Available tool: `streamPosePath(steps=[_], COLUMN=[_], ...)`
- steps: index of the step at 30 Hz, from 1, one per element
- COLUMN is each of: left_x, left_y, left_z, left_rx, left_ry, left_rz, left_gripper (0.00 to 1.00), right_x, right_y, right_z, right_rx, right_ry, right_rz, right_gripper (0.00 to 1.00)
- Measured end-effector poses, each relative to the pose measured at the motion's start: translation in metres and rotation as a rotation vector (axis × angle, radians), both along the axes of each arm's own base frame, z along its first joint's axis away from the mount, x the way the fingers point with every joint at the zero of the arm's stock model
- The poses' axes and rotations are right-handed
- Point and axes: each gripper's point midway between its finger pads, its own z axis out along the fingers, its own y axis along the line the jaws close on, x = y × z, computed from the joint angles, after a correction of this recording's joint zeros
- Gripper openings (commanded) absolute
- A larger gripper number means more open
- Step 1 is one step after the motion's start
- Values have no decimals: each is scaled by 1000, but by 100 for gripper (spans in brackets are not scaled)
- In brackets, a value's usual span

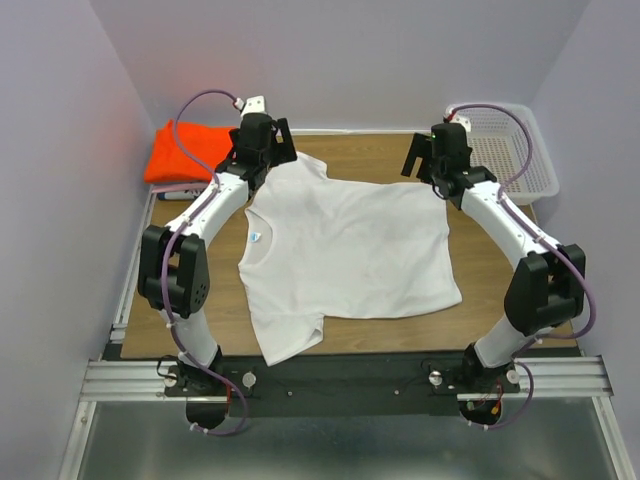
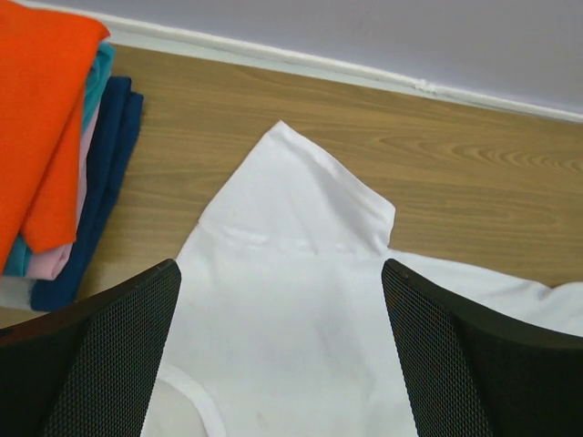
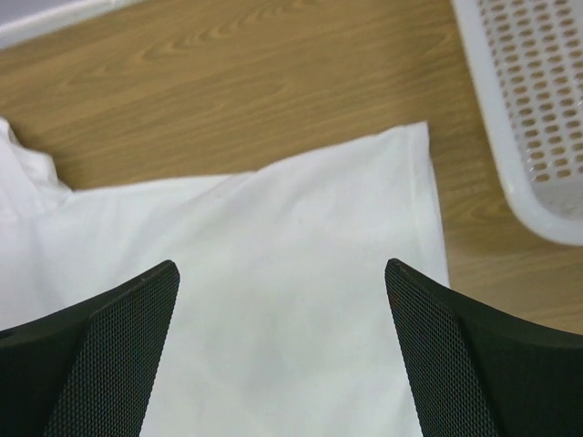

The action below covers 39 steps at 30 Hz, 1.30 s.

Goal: Fold and stack the t-shirts
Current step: Flatten the tshirt out

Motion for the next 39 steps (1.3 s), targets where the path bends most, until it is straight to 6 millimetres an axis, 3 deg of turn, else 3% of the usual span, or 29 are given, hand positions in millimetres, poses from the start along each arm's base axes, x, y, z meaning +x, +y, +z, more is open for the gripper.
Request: streamPosePath(steps=[2, 6, 12, 15, 23, 30, 35, 39], left_x=[-7, -18, -2, 17, 36, 46, 74, 91], left_y=[-4, -15, -35, -50, -98, -138, -157, -163], left_z=[-10, -40, -78, -96, -131, -141, -138, -147], left_rx=[-8, -7, -1, -7, -53, -106, -136, -156], left_ry=[15, 84, 164, 191, 255, 261, 216, 205], left_rz=[-10, -42, -81, -114, -263, -384, -410, -406], left_gripper=[98, 98, 98, 98, 98, 98, 98, 98], right_x=[-8, -20, -18, -13, 7, 9, 9, 9], right_y=[4, 12, 15, 15, 10, 3, 2, 2], right_z=[-13, -62, -113, -127, -143, -156, -156, -156], right_rx=[19, 27, 6, -7, -47, -65, -66, -62], right_ry=[31, 156, 270, 297, 308, 328, 327, 326], right_rz=[26, 68, 76, 67, 24, -8, -17, -20], right_gripper=[100, 100, 100, 100, 100, 100, 100, 100])
